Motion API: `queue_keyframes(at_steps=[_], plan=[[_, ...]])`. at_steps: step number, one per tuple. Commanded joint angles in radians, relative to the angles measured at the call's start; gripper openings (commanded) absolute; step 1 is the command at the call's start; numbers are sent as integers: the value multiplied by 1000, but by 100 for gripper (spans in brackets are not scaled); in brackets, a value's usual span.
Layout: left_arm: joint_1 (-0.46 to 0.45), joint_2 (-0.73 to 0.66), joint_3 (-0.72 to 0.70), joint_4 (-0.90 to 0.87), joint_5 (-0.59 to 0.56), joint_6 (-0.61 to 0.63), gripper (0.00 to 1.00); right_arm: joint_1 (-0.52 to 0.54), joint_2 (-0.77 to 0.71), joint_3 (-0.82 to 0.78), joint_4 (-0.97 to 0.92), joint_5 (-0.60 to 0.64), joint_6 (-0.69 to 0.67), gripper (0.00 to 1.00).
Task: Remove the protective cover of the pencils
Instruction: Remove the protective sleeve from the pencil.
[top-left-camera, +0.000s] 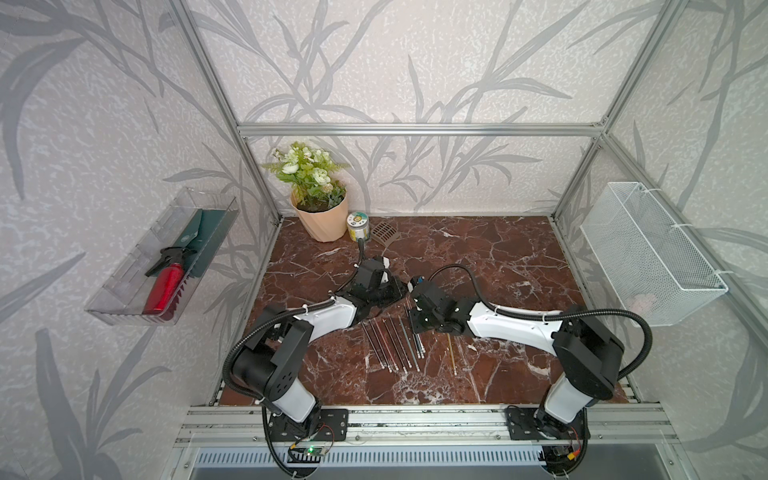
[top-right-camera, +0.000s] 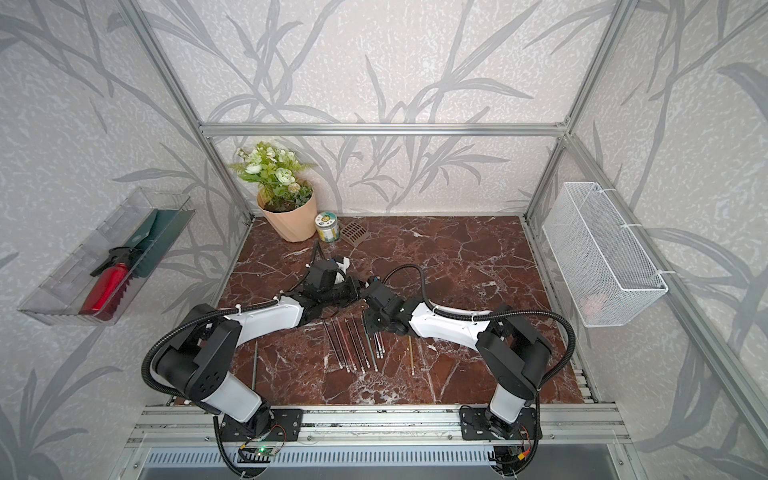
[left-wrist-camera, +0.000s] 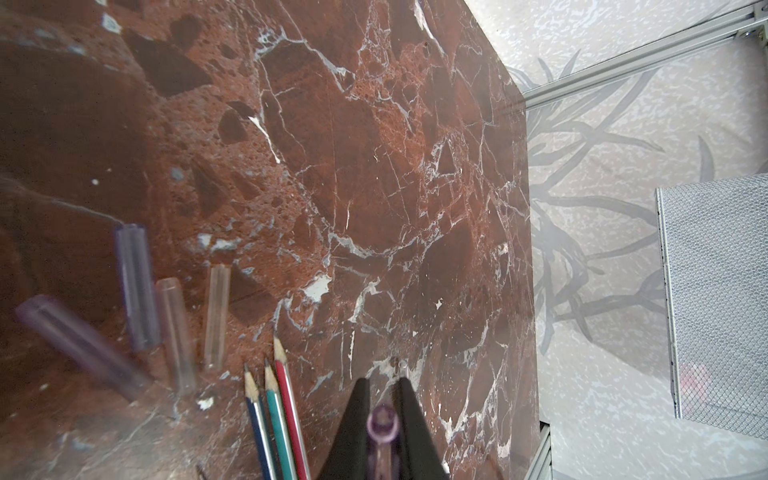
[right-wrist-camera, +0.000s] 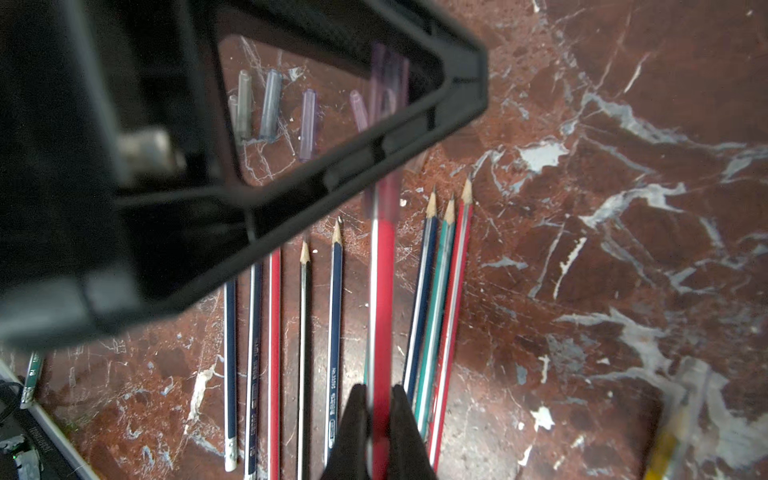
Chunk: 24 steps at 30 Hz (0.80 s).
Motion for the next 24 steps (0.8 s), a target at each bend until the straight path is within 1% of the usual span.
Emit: queue_keyframes(at_steps=[1,9,18,19,24], plan=[[14,-46,18,-6,-16,10,3,30,-8,10,14,0,-16,0],[50,-95,3,-31,-23,8,2,55,-12,8,17,13,-18,0],[123,-152,-23,-48,-10,-2,1,77,-9,8,30,21,-30,0],[132,-157,-26,-49,-8,-3,1,107,-7,8,33,22,-30,0],[174,-183,-36,-63,-3,-3,0,125,-7,8,38,26,-36,0]])
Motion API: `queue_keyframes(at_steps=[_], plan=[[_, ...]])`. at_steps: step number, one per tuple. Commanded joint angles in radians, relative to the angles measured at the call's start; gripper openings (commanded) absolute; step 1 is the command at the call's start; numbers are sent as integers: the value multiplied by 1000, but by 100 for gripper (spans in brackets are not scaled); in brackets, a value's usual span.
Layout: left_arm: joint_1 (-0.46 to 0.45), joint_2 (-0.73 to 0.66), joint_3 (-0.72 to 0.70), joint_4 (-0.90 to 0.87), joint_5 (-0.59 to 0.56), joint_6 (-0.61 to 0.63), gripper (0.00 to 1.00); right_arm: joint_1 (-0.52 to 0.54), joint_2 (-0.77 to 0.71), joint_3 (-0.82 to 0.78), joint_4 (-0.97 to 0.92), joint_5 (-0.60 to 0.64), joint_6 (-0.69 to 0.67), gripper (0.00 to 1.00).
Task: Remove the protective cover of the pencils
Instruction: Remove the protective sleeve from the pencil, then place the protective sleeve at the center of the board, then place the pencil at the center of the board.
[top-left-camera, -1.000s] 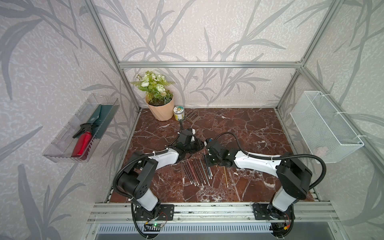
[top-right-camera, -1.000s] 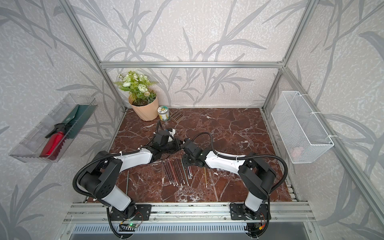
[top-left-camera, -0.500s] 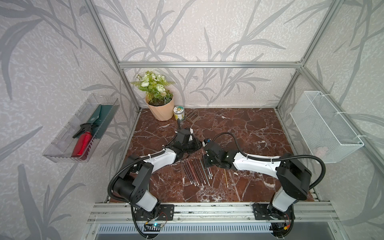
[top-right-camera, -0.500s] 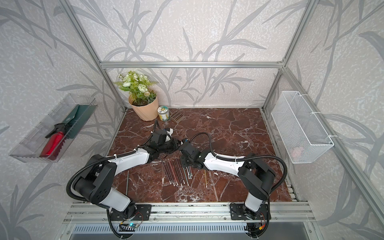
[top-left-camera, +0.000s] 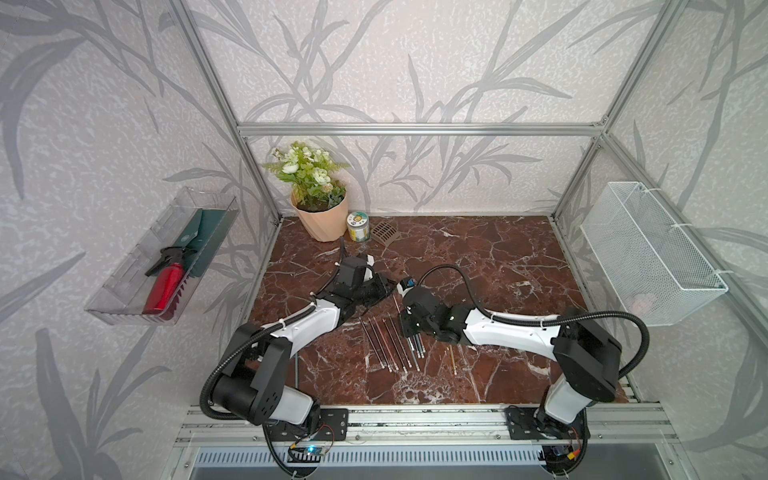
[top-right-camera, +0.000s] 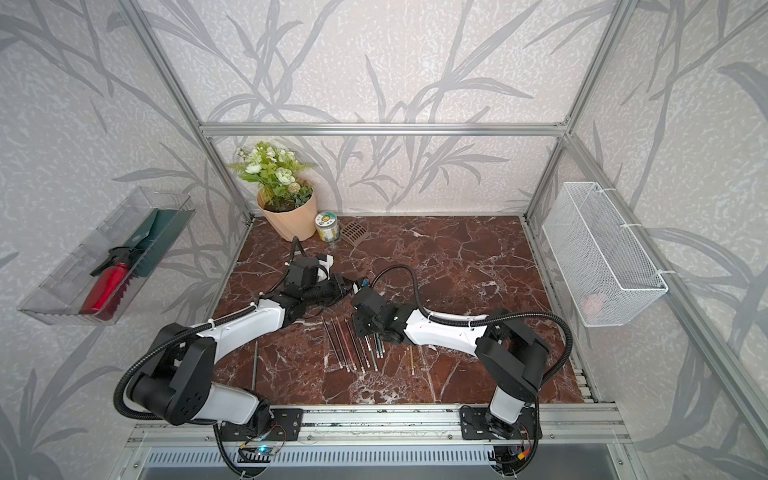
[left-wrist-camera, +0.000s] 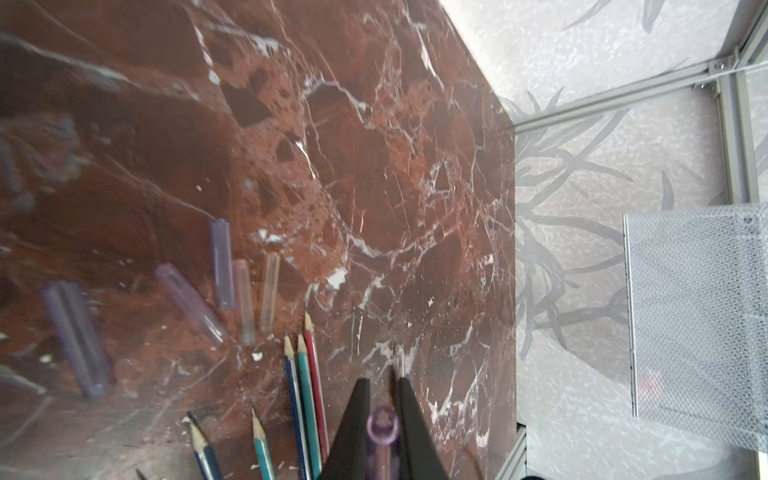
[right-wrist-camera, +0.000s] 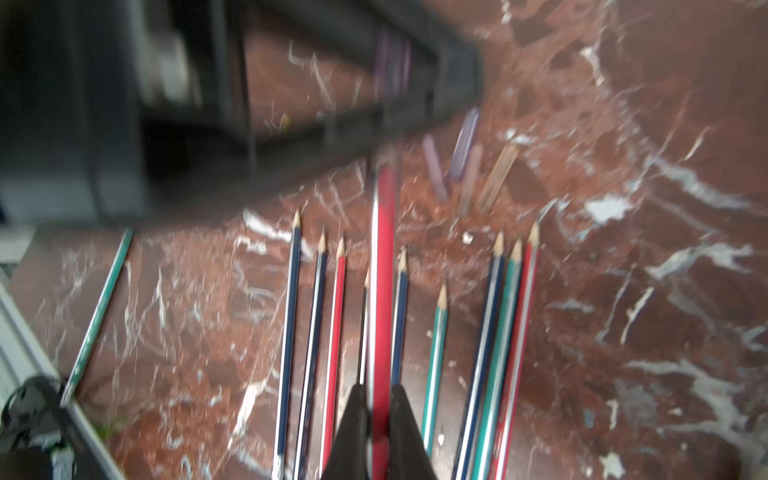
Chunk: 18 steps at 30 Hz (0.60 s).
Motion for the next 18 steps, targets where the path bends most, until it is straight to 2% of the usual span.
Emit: queue_keyframes(at_steps=[1,12,18], plan=[[51,-37,3,28,-50,-4,0,38,-7,6,-53,-24,-22,0],[109,-72,-11,8,-49,-7,0,37,-36,-33,-39,3,-11,0],[109,-65,-11,19,-34,-14,0,-47,-81,-106,-24,7,33,0]])
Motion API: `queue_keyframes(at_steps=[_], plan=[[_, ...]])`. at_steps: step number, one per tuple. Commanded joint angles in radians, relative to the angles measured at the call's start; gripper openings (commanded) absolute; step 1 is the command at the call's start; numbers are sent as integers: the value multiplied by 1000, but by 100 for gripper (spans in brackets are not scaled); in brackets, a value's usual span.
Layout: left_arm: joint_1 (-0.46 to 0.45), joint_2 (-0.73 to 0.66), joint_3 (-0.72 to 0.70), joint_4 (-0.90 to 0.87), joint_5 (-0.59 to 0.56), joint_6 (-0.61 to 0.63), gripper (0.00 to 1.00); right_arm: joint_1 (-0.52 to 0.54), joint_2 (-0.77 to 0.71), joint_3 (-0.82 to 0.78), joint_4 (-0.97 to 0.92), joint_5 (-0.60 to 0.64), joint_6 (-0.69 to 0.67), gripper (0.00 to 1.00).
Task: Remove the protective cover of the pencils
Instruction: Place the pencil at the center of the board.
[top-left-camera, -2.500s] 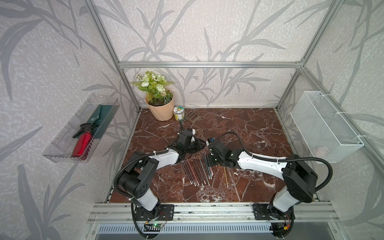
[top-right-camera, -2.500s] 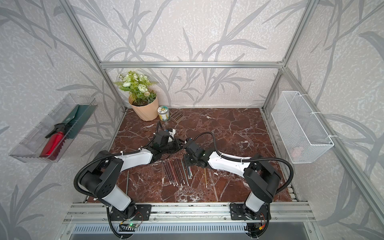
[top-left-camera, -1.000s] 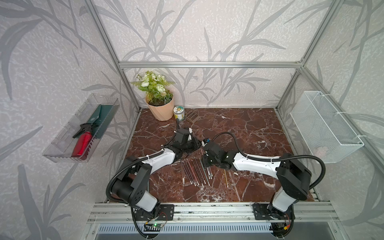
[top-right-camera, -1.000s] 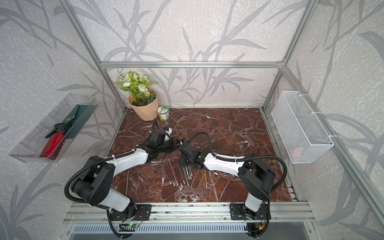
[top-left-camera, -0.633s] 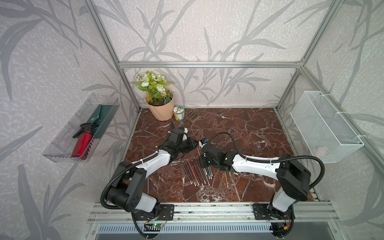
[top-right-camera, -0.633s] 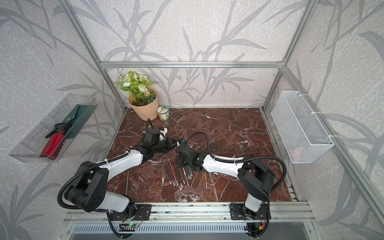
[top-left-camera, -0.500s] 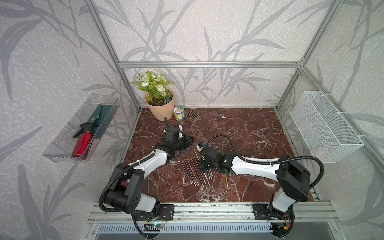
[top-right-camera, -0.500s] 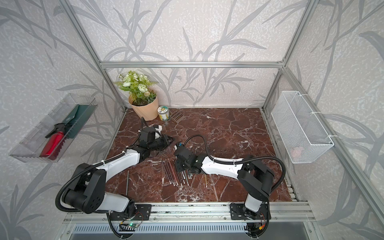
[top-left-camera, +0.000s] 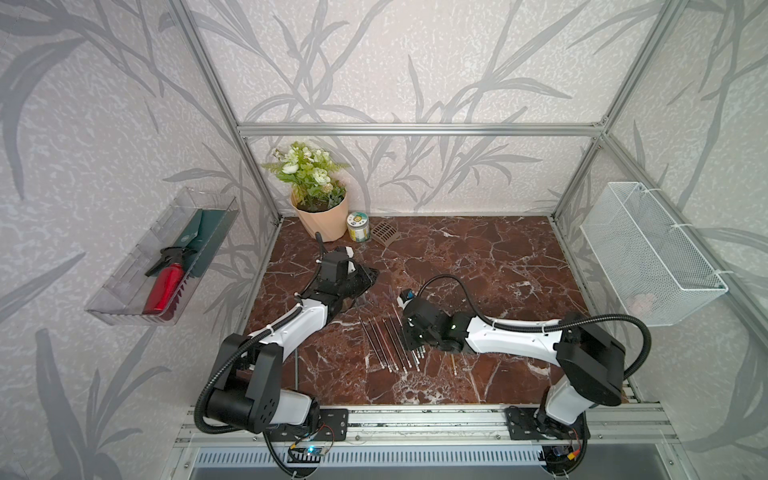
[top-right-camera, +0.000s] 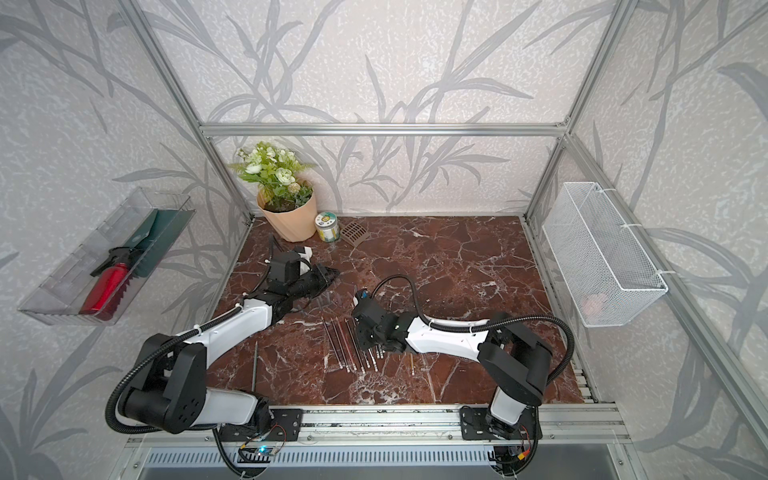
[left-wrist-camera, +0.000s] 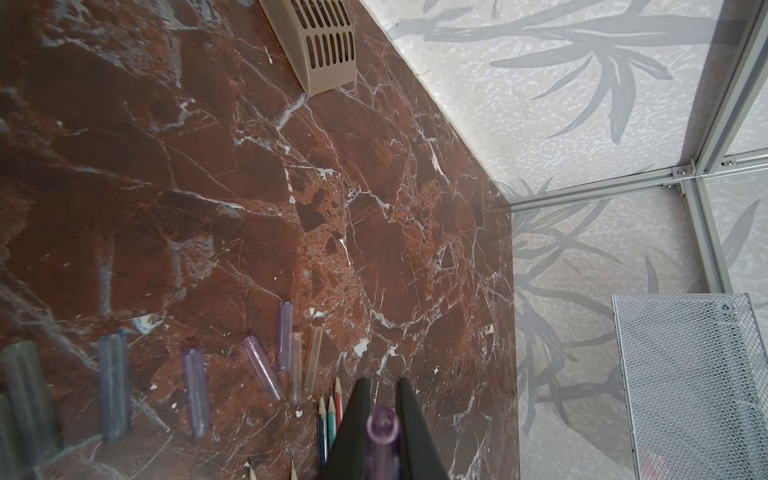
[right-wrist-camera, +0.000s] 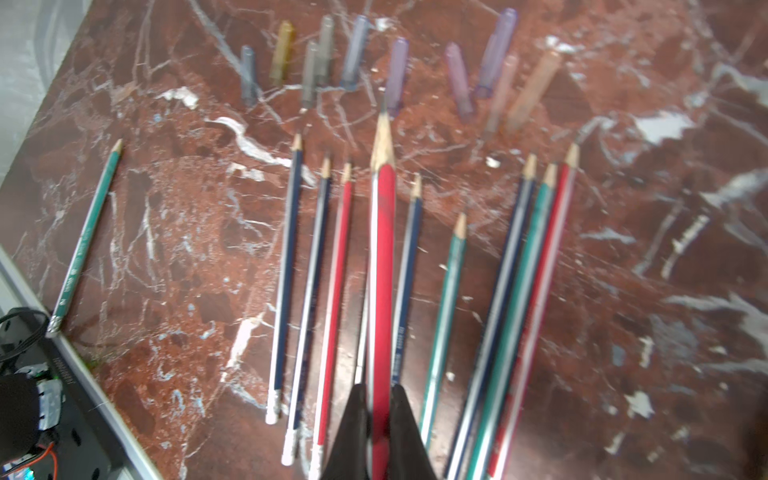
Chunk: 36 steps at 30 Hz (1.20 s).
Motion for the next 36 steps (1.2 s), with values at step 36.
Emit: queue_keyframes(at_steps=[36], plan=[[-26,60,37,8,49,-23,0,-169,113,-1,-127,18,72,12]])
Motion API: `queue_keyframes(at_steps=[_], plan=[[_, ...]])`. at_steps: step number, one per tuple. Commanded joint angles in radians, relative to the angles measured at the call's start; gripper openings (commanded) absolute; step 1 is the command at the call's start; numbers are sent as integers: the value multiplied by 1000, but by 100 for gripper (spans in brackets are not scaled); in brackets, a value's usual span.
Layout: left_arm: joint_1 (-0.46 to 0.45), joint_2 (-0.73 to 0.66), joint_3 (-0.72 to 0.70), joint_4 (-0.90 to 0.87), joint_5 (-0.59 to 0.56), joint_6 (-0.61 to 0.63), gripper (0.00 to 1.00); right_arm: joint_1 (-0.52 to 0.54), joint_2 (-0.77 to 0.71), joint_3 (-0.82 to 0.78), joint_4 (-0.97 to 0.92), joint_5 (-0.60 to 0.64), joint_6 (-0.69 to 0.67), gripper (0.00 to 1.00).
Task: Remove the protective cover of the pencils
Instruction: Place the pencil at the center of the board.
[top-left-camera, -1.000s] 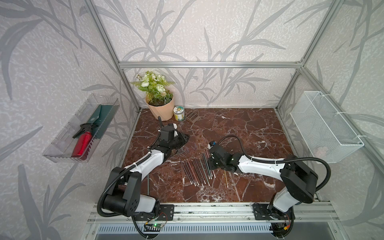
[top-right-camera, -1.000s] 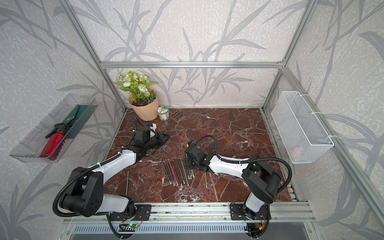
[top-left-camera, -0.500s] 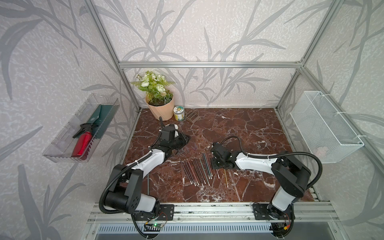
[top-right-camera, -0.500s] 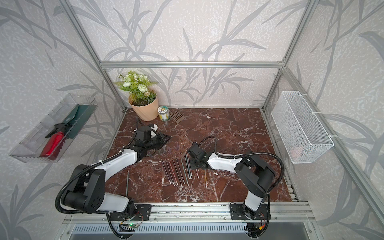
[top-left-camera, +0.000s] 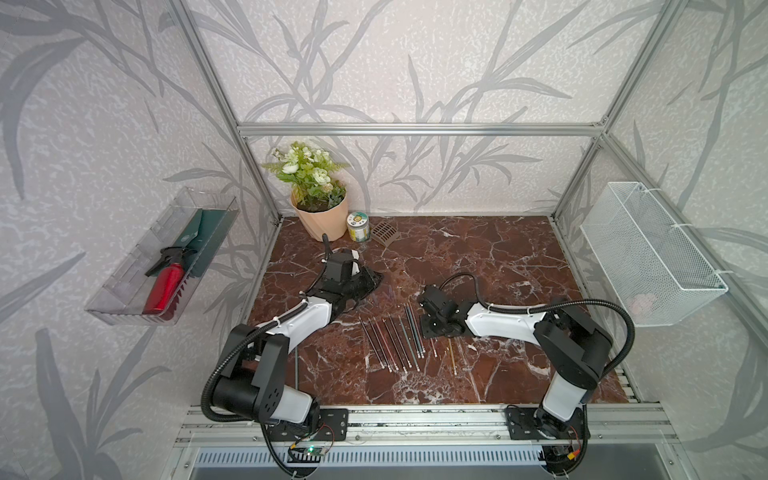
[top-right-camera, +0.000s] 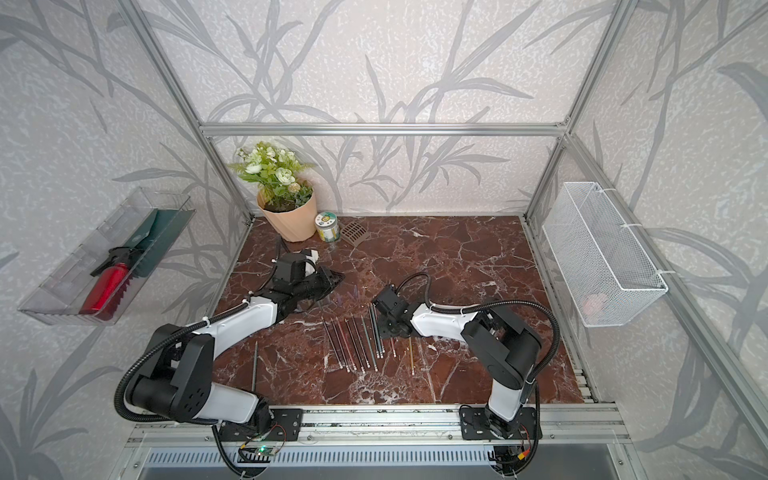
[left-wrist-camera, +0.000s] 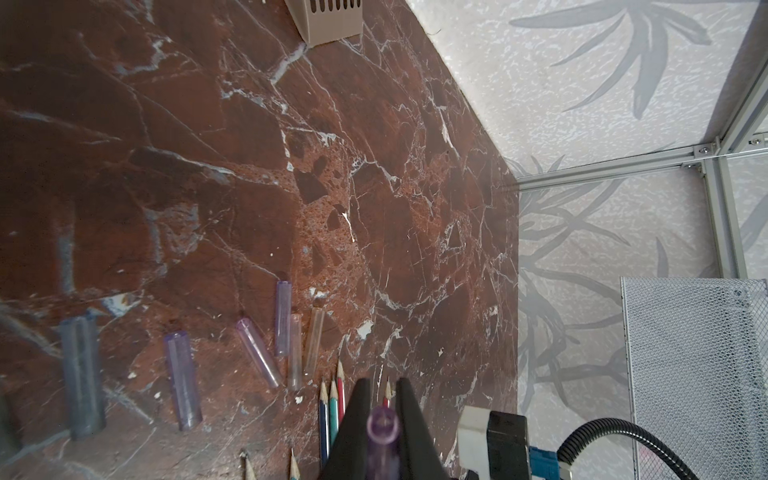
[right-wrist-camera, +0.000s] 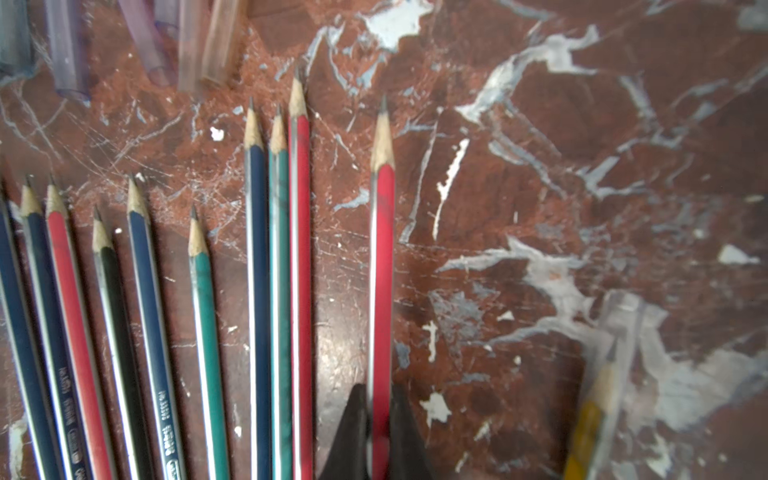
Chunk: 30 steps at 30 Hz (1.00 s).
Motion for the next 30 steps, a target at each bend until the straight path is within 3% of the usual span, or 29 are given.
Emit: queue_keyframes(at_steps=[1,11,20,30], plan=[[-4,3,28,8,11,-14,0,-6,1,10,-40,11,6,13],[-34,-12,54,-57,-33,13,0,-7,-28,19,-60,22,-1,20],[-129,-22,124,-188,-141,87,0,-6,-92,39,-98,39,-12,22],[-227,100,229,-260,-177,129,0,-7,-219,10,-146,112,-41,27]])
